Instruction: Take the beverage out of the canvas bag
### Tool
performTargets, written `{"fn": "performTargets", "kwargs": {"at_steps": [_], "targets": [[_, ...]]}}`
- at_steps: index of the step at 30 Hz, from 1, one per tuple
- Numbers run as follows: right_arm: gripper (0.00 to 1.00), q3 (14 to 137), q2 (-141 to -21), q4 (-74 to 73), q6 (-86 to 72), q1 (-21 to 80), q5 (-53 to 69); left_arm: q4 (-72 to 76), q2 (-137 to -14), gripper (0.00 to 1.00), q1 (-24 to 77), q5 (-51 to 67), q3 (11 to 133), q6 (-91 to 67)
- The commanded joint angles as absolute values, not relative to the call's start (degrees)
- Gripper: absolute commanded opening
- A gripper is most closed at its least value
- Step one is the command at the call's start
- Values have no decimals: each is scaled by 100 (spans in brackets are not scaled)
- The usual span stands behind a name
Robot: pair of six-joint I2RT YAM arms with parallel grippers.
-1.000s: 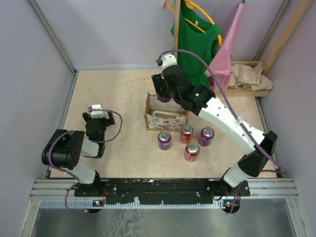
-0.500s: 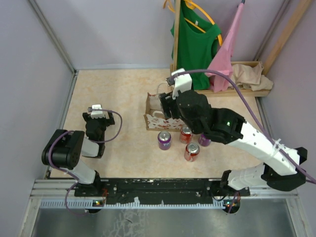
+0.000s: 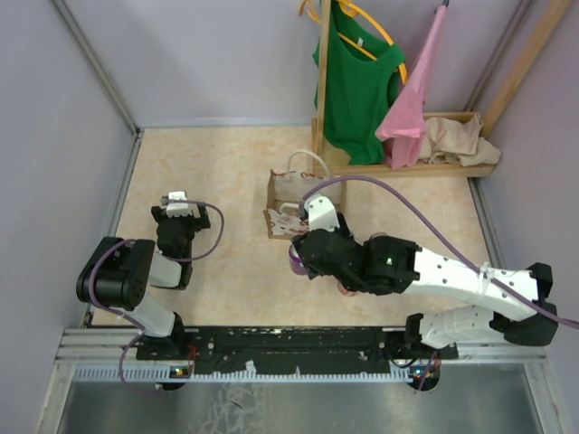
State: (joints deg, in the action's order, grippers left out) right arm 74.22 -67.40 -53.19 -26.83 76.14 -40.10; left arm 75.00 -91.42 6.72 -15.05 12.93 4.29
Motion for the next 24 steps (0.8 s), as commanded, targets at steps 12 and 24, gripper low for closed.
{"fn": "performTargets", "kwargs": {"at_steps": [12,24], "targets": [[0,5567,-6334,-3390,-3529,7647,-3648,7717,-9185,100,668,-1545,1257,378],[0,4532,-6327,-2626,-3924,7478,-3641,7717,-9180,100,668,-1542,1257,378]]}}
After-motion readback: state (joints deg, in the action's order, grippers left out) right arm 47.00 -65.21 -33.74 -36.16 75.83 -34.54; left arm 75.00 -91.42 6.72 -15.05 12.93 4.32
